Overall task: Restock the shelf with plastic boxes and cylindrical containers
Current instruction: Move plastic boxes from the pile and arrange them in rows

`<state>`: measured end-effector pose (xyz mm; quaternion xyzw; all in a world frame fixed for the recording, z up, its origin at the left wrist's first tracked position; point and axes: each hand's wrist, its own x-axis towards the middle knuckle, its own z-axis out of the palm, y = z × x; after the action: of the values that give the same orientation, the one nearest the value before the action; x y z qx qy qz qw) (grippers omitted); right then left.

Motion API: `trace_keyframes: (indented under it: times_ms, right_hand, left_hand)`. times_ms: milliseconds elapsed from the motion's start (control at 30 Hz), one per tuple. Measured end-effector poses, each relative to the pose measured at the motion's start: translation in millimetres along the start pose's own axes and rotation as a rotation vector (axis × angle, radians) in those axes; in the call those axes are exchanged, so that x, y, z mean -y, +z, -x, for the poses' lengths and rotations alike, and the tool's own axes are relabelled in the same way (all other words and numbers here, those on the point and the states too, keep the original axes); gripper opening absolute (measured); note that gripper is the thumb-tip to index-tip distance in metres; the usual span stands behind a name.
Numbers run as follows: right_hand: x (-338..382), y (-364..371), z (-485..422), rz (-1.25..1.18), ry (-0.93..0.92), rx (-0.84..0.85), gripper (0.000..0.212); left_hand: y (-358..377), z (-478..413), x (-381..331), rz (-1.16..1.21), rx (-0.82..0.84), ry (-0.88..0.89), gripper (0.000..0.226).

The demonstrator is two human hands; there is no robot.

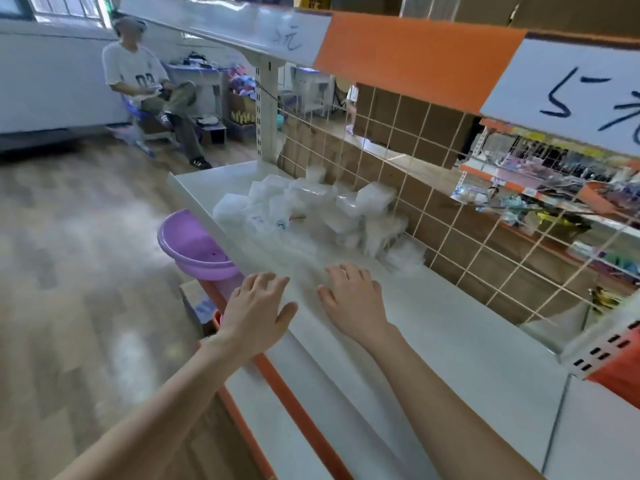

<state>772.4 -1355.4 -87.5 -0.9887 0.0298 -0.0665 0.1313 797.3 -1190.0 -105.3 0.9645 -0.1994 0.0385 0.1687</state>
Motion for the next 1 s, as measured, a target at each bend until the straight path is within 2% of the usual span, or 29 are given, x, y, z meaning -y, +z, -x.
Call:
trace_keyframes:
  times_ms: [200, 367, 500, 733, 867, 1000]
  right_hand:
    - [13.3, 15.9, -46.5, 0.009, 0.006, 0.027, 0.042]
    - [25.0, 17.8, -91.9, 0.043, 0.071, -0.077, 0.048]
    - [29.7, 10.3, -125.8, 0.122, 0.194, -0.150, 0.049]
    - [16.1, -3.5, -162.5, 0.140, 0.424, -0.396, 0.045]
    - [-5.6, -14.6, -173.7, 0.147, 0.632, -0.355, 0.054]
    - [-14.8, -13.5, -179.8, 0.056, 0.741, -0.298, 0.053]
  left_hand:
    - [-3.0, -44.2, 33.0, 0.025, -0.005, 0.005, 0.054]
    - [-11.9, -87.3, 67.1, 0.023, 0.007, 0.061, 0.054]
    - [-22.6, -123.7, 81.8, 0.028, 0.005, 0.147, 0.053]
    - [-30.9, -180.2, 93.9, 0.062, 0.019, 0.323, 0.050]
    - [-28.4, -199.9, 87.8, 0.071, 0.001, 0.403, 0.049]
    - [-24.7, -216.3, 77.1, 0.086, 0.021, 0.494, 0.049]
